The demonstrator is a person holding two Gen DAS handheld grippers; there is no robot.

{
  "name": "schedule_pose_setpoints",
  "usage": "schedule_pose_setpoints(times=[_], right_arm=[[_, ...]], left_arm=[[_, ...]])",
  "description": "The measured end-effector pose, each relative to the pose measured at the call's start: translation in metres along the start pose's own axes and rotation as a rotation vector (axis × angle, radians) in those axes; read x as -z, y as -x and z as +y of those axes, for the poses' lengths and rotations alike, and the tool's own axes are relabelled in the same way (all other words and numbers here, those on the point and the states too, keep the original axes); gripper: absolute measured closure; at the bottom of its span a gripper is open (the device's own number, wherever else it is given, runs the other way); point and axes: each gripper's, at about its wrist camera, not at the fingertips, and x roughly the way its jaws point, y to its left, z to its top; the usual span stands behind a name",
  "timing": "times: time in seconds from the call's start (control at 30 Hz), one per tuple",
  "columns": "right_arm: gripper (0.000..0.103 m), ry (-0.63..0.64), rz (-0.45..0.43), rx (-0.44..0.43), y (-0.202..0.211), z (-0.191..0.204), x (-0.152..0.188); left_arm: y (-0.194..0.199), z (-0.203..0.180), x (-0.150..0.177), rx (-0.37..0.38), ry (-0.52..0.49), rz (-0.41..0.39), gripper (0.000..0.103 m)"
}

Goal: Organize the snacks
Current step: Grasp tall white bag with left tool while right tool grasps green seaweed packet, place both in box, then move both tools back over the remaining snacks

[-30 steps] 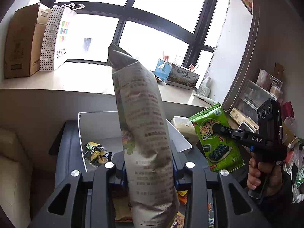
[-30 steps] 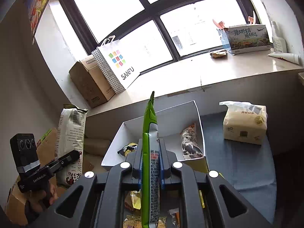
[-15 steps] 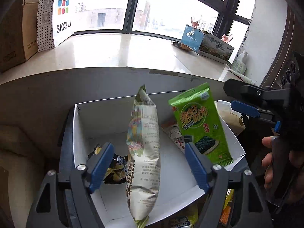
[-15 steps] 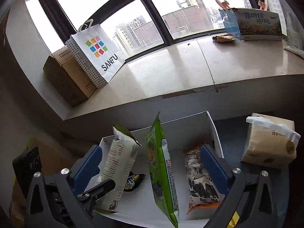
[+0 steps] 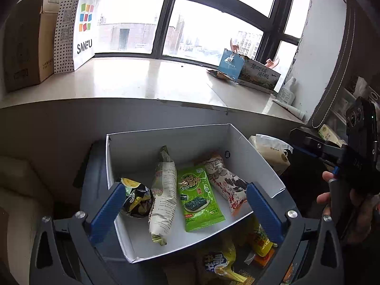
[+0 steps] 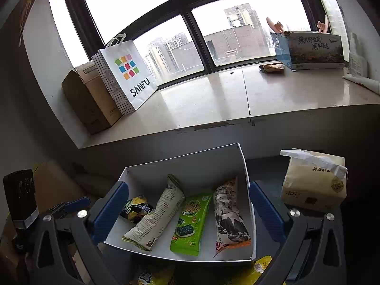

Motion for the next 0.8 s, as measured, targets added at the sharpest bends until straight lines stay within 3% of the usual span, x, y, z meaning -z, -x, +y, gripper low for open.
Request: schedule_pose_setpoints(times=[0.17, 0.33, 0.57, 0.8], right_arm=[[0.000, 0.055, -0.048, -0.034, 0.054, 0.012, 0.028], [0.000, 0.032, -0.079, -0.060, 0.107, 0.011, 0.076], [0.000, -0.017, -0.048, -0.068, 0.157, 0.007, 0.146], [0.000, -0.061, -0.031, -0.033, 0.178, 0.001, 0.191]], left_arm=[[0.037, -0.027, 0.033, 0.037, -0.073, -0.035, 0.000], [0.071, -0.040, 0.075, 0.129, -0.060, -0.045, 0.000], [0.093, -0.050, 0.134, 0.125, -0.054, -0.012, 0.000], [0.084, -0.065, 0.157, 0.111, -0.100, 0.027, 0.000]])
